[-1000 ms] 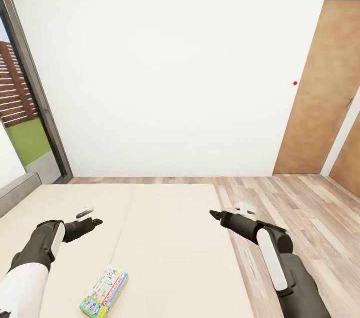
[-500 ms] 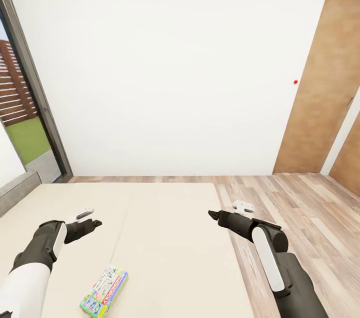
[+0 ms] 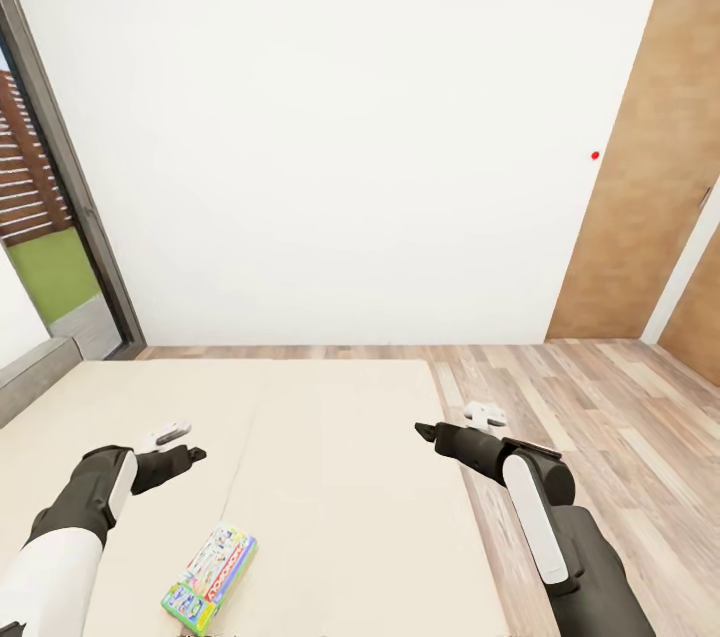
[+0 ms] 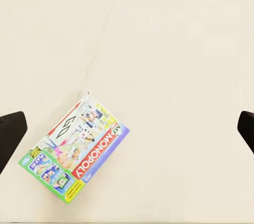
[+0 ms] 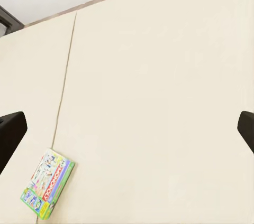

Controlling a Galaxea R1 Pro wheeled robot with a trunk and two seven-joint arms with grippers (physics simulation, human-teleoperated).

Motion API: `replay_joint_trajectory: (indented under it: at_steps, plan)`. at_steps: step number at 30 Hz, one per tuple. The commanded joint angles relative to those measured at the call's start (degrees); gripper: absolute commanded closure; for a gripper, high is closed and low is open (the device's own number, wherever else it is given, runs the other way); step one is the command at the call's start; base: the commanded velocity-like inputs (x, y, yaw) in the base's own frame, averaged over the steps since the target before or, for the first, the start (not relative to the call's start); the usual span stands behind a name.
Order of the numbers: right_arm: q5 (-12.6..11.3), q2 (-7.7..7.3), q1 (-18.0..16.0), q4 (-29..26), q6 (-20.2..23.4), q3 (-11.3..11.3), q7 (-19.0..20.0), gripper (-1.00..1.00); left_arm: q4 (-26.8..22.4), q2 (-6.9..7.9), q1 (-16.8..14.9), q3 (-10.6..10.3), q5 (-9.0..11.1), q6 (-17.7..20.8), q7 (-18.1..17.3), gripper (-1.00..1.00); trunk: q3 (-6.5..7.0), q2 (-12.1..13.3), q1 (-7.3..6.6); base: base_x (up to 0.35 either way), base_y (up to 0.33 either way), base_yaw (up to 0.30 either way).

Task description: Put all the toys in the child's room - the three board games (two on the bed and one on the table), the two jigsaw puzzles on the table, and the tennis ball on the table - inside the toy box on the table in the child's room.

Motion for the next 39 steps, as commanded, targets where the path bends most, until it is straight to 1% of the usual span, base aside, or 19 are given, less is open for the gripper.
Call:
replay_joint_trajectory:
  at_steps: [1,4,5,9,12,17,28,33,37,39]
  plan:
    - [-0.2,0.02,-0.1,0.0,0.3,0.0,-0.2,-1.0,0.3,0.01,-0.1,0.0,-0.5,0.2,-0.4,-1.0,-0.23,-0.1,0.04,0.0,0.0,0.0]
    - [-0.2,0.03,-0.1,0.0,0.3,0.1,-0.2,-1.0,1.3,0.14,-0.1,-1.9,-0.5,0.1,-0.4,-1.0,-0.52,-0.1,0.04,0.0,0.0,0.0]
    - [-0.2,0.05,-0.1,0.0,0.3,0.1,-0.2,-1.0,1.5,0.21,-0.1,-3.0,-0.5,0.0,-0.4,-1.0,-0.61,-0.1,0.04,0.0,0.0,0.0]
    - [-0.2,0.04,-0.1,0.1,0.4,0.3,-0.2,-1.0,1.8,0.36,-0.1,-4.7,-0.5,-0.2,-0.4,-1.0,-0.99,-0.1,0.04,0.0,0.0,0.0]
    - [-0.2,0.04,-0.1,0.2,0.4,0.3,-0.2,-1.0,2.0,0.49,-0.1,-5.3,-0.5,-0.4,-0.5,-1.0,-1.27,-0.1,0.04,0.0,0.0,0.0]
    - [-0.2,0.04,-0.1,0.3,0.4,0.3,-0.1,-1.0,2.0,0.64,-0.1,-5.6,-0.4,-1.4,-0.9,-1.0,-1.75,-0.1,0.04,0.0,0.0,0.0]
    - [-0.2,0.05,-0.1,0.4,0.4,0.3,0.0,-1.0,2.0,0.69,-0.2,-5.7,0.0,-2.0,-1.3,-1.0,-2.79,-0.1,0.04,0.0,0.0,0.0]
    - [-0.2,0.04,-0.1,0.4,0.4,0.4,0.0,-1.0,2.0,0.65,-0.3,-5.7,0.0,-3.6,-1.5,-1.0,-3.26,-0.1,0.04,0.0,0.0,0.0]
    - [-0.2,0.04,-0.1,0.3,0.4,0.4,0.0,-1.0,2.0,0.66,-0.3,-5.8,0.0,-4.7,-3.3,-1.0,-3.64,-0.1,0.04,0.0,0.0,0.0]
    - [-0.2,0.04,-0.1,0.3,0.4,0.3,0.0,-1.0,2.0,0.7,-0.3,-5.8,-0.2,-5.0,-4.7,-1.0,-3.82,-0.1,0.04,0.0,0.0,0.0]
